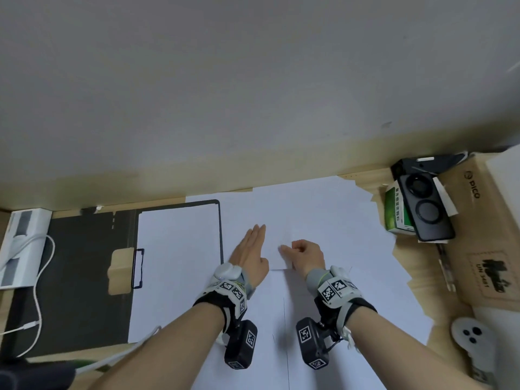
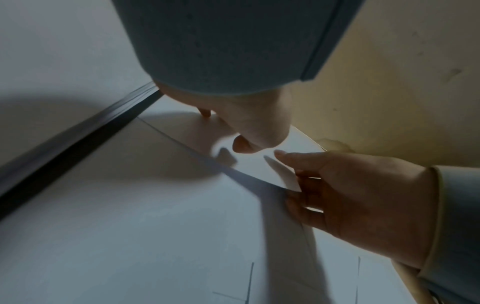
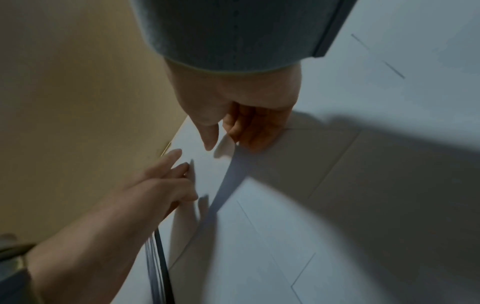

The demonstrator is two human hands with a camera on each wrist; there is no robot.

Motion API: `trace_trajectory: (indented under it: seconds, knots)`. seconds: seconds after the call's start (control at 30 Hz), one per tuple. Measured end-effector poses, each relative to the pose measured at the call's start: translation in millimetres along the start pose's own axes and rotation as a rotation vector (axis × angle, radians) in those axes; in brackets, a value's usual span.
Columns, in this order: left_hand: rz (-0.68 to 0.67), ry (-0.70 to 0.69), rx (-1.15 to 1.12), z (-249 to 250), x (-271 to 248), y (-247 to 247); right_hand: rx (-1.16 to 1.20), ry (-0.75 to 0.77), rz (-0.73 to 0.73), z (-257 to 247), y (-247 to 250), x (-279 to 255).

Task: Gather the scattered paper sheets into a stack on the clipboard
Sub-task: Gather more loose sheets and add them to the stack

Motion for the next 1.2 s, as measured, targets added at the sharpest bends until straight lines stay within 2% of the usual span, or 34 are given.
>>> trace_trajectory:
  seconds: [0.13, 0.23, 0.33, 0.43, 0.5, 0.67, 0.73, 0.83, 0.9, 1.0, 1.1, 1.2]
  knots:
    - [0.083, 0.009, -0.076, 2, -1, 13, -0.145, 0.098, -0.003, -13, 0, 1]
    - [0.129, 0.008, -0.108, 6, 2, 26, -0.202, 0.124, 0.032, -14, 22, 5]
    - [0.180, 0.003, -0.130, 6, 11, 38, -0.038, 0.148, 0.068, -7, 55, 7]
    - [0.227, 0.003, -0.143, 9, 20, 48, 0.016, 0.214, 0.121, -7, 96, 8]
    - [0.216, 0.020, -0.130, 11, 27, 53, 0.031, 0.220, 0.139, 0, 118, 12]
    - [0.112, 0.007, -0.063, 30, 37, 44, 0.086, 0.176, 0.079, 12, 143, 4]
    - [0.101, -0.014, -0.153, 30, 38, 42, 0.176, 0.145, 0.063, 13, 144, 3]
    - [0.133, -0.077, -0.079, 33, 37, 46, 0.285, 0.085, 0.077, 15, 140, 8]
    - [0.132, -0.060, -0.087, 28, 41, 46, 0.386, 0.074, 0.117, 11, 140, 10]
    - [0.112, 0.027, -0.249, 11, 43, 46, 0.582, 0.027, 0.159, 9, 140, 12]
    - [0.167, 0.052, -0.476, 14, 37, 58, 0.695, -0.036, 0.062, 8, 122, 14]
    - [0.195, 0.009, -0.627, 31, 22, 67, 0.594, -0.022, -0.123, -3, 97, 5]
Point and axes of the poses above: each hand's wrist, its own x-axis towards the middle knuckle, its own y-axis out of the back of the hand, z = x × y, the point moved 9 cm from there along x, towards the middle knuckle
